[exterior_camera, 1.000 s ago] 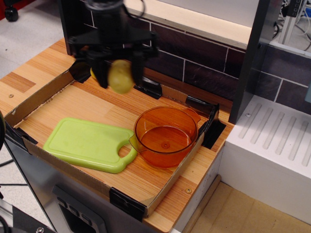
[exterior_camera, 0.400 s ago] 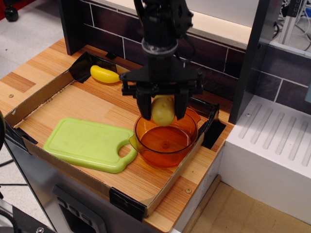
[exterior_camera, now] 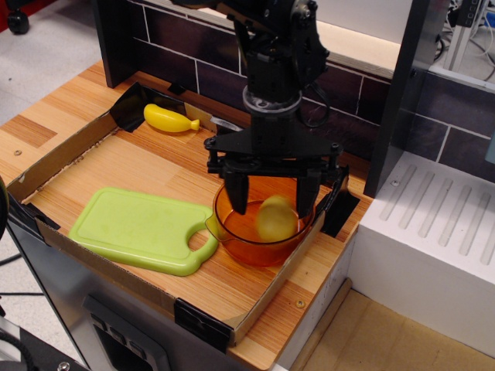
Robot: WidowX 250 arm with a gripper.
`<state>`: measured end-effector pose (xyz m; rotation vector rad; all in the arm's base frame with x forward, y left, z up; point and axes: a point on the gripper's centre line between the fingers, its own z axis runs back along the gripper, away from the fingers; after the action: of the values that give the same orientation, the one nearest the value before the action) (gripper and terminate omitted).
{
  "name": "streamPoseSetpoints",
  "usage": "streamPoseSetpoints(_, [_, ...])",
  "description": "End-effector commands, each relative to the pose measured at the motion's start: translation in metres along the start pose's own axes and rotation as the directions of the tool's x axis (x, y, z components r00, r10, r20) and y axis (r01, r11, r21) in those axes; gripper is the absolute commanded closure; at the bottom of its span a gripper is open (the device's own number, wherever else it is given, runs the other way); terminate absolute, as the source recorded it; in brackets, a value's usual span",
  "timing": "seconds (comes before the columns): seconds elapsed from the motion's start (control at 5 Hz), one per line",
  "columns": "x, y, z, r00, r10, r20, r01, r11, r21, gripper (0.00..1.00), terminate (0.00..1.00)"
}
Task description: Put potato in pot
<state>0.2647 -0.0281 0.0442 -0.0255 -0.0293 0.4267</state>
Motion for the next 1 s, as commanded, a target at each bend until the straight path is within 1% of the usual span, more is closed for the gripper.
streamPoseSetpoints(0.0, [0.014,0.011,0.033,0.997,0.03,0.078,-0.026,0.999,-0.043,0.0,0.0])
streamPoseSetpoints(0.2, [0.024,0.028,0.059,0.993,0.066,0.101,-0.062,0.997,-0.045,0.0,0.0])
streamPoseSetpoints(0.4, [0.038,0.049,0.087,0.982,0.12,0.147,-0.117,0.993,-0.03,0.0,0.0])
streamPoseSetpoints(0.8, [0.038,0.049,0.087,0.982,0.12,0.147,-0.117,0.993,-0.03,0.0,0.0])
